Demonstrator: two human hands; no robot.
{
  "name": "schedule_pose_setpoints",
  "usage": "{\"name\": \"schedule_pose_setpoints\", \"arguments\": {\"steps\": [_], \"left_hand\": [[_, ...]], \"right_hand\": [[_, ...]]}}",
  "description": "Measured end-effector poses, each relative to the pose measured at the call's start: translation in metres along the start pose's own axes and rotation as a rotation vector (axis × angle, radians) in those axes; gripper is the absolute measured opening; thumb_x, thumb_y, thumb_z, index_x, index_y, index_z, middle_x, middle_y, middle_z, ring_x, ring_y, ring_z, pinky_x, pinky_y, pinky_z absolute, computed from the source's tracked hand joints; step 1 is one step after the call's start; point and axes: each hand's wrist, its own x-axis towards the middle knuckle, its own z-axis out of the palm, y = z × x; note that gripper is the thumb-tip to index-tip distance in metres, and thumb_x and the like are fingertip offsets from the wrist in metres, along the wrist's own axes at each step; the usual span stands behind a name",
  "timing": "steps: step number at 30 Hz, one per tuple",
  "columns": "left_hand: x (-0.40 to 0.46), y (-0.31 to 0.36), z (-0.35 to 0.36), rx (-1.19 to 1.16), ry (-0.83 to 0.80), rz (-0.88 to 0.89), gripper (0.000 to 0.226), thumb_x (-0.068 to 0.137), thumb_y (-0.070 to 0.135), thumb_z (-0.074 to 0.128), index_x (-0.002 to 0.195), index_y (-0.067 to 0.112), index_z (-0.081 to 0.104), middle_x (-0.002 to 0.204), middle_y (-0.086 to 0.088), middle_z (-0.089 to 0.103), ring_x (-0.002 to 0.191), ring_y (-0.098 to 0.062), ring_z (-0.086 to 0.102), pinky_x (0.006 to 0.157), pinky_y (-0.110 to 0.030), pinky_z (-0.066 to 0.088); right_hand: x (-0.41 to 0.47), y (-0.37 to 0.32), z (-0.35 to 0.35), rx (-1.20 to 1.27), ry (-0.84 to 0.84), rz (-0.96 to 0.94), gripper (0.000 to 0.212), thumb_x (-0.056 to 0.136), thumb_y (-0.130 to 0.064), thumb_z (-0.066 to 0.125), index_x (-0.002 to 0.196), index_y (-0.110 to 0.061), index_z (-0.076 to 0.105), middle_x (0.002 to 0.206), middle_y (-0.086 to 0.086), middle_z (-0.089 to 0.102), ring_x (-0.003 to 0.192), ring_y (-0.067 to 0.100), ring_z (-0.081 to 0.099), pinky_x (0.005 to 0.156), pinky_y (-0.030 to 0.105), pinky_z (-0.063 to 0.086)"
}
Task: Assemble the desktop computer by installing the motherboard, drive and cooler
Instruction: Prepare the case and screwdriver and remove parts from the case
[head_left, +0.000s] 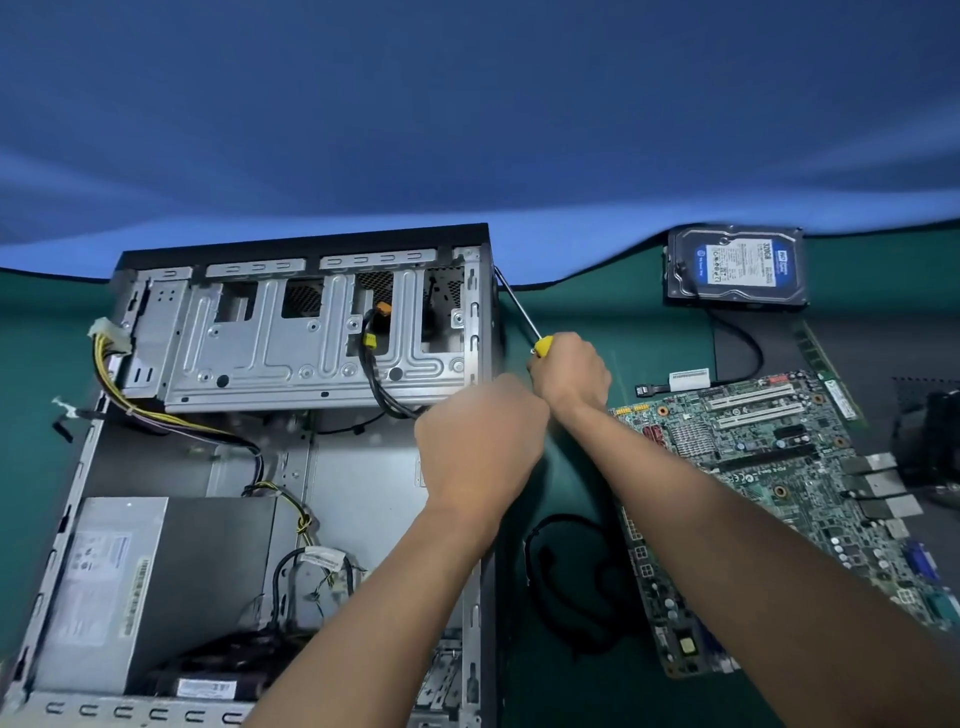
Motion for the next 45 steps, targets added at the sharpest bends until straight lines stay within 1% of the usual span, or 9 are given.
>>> {"name": "schedule_pose_setpoints", "arguments": {"steps": [8, 18, 22, 25, 30, 34, 39, 42, 45], "left_hand": [[-0.002, -0.002, 0.001, -0.012, 0.015, -0.001, 0.028, 0.065, 0.017, 0.059, 0.046, 0.017, 0.039, 0.037, 0.003, 0.032, 0.038, -0.021, 0.024, 0.043, -0.018, 0.014], [-0.002, -0.001, 0.002, 0.003, -0.001, -0.003, 0.028, 0.068, 0.016, 0.059, 0.047, 0.015, 0.040, 0.037, -0.001, 0.038, 0.038, -0.022, 0.025, 0.043, -0.020, 0.022], [-0.001, 0.000, 0.000, -0.019, -0.002, -0.018, 0.030, 0.072, 0.019, 0.056, 0.050, 0.019, 0.035, 0.039, 0.002, 0.032, 0.039, -0.024, 0.026, 0.046, -0.021, 0.020], [-0.001, 0.000, 0.000, -0.059, 0.012, -0.037, 0.033, 0.082, 0.025, 0.049, 0.055, 0.019, 0.031, 0.043, -0.001, 0.037, 0.043, -0.026, 0.030, 0.049, -0.026, 0.022], [-0.005, 0.002, -0.010, -0.019, -0.044, 0.011, 0.023, 0.094, 0.029, 0.039, 0.080, 0.016, 0.051, 0.074, -0.006, 0.059, 0.069, -0.032, 0.055, 0.056, -0.034, 0.031], [-0.005, 0.020, -0.034, -0.088, -0.092, 0.107, 0.025, 0.094, 0.023, 0.039, 0.105, 0.015, 0.060, 0.102, -0.004, 0.060, 0.092, -0.026, 0.056, 0.066, -0.035, 0.037], [0.001, 0.037, -0.099, -0.615, -0.380, 0.069, 0.034, 0.090, 0.019, 0.033, 0.073, 0.011, 0.062, 0.067, 0.000, 0.064, 0.069, -0.017, 0.058, 0.066, -0.034, 0.046], [-0.013, 0.026, -0.139, -0.673, -0.505, 0.141, 0.048, 0.100, 0.025, 0.032, 0.061, 0.010, 0.055, 0.055, 0.000, 0.061, 0.040, -0.008, 0.043, 0.047, -0.025, 0.034], [-0.027, 0.011, -0.174, -0.738, -0.602, 0.190, 0.052, 0.103, 0.028, 0.029, 0.057, 0.015, 0.050, 0.046, 0.000, 0.054, 0.033, -0.006, 0.038, 0.040, -0.019, 0.030]], "right_hand": [[-0.003, 0.005, -0.001, 0.028, 0.002, -0.007, 0.010, 0.086, -0.014, 0.058, 0.091, -0.008, 0.065, 0.093, 0.012, 0.067, 0.087, 0.034, 0.062, 0.070, 0.034, 0.047], [-0.002, 0.006, 0.000, 0.146, -0.001, 0.032, 0.015, 0.083, -0.022, 0.060, 0.069, -0.019, 0.057, 0.074, 0.002, 0.063, 0.072, 0.027, 0.057, 0.060, 0.028, 0.037], [-0.008, 0.005, -0.015, 0.310, -0.024, 0.128, 0.025, 0.076, -0.024, 0.063, 0.056, -0.014, 0.053, 0.058, 0.001, 0.058, 0.062, 0.027, 0.056, 0.048, 0.026, 0.036], [-0.027, 0.007, -0.040, 0.583, -0.048, 0.140, 0.016, 0.073, -0.019, 0.066, 0.059, -0.015, 0.061, 0.047, 0.000, 0.054, 0.045, 0.019, 0.055, 0.056, 0.032, 0.048], [-0.090, 0.011, -0.086, 0.870, -0.088, 0.056, 0.003, 0.077, -0.008, 0.069, 0.075, -0.007, 0.069, 0.042, -0.003, 0.045, 0.035, 0.010, 0.039, 0.040, 0.023, 0.037], [-0.141, 0.001, -0.119, 0.907, -0.091, -0.019, 0.003, 0.079, -0.006, 0.068, 0.076, -0.006, 0.069, 0.041, -0.005, 0.045, 0.034, 0.008, 0.037, 0.036, 0.019, 0.035], [-0.198, -0.023, -0.146, 0.909, 0.003, -0.111, 0.009, 0.077, -0.005, 0.063, 0.075, 0.003, 0.066, 0.055, 0.012, 0.051, 0.039, 0.014, 0.037, 0.040, 0.023, 0.035], [-0.236, -0.041, -0.156, 0.894, 0.055, -0.198, 0.020, 0.079, -0.005, 0.061, 0.060, -0.008, 0.062, 0.041, 0.001, 0.049, 0.034, 0.012, 0.038, 0.040, 0.021, 0.035], [-0.274, -0.061, -0.158, 0.871, 0.113, -0.278, 0.026, 0.079, -0.004, 0.061, 0.054, -0.011, 0.058, 0.037, -0.003, 0.049, 0.034, 0.012, 0.037, 0.039, 0.019, 0.034]]}}
